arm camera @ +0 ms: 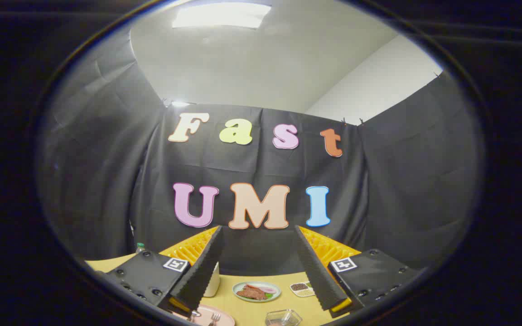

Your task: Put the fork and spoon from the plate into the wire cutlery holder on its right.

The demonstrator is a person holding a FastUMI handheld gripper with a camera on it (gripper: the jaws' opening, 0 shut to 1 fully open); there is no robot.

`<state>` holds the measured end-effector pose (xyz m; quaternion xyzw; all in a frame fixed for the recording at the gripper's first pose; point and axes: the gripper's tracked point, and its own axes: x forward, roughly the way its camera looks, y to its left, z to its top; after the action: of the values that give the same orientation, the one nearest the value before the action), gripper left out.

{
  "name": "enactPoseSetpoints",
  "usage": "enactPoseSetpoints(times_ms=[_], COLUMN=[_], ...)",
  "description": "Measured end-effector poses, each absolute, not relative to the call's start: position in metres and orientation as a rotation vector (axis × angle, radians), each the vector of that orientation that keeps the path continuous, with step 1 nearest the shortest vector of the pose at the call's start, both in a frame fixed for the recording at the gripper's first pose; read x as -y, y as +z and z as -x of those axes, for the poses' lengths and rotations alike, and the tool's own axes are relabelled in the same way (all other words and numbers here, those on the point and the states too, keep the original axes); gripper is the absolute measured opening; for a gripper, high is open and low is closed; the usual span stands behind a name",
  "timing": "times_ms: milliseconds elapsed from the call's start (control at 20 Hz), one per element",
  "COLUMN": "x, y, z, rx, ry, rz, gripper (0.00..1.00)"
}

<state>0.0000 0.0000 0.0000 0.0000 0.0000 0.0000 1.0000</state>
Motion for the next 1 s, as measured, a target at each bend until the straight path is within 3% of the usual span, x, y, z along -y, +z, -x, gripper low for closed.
enactPoseSetpoints(times_ms=[1000], x=[0.0018], y=[-0.0040], z=[-0.0056], rx=[-0.009], ry=[-0.019], rz=[-0.003], gripper=[0.98])
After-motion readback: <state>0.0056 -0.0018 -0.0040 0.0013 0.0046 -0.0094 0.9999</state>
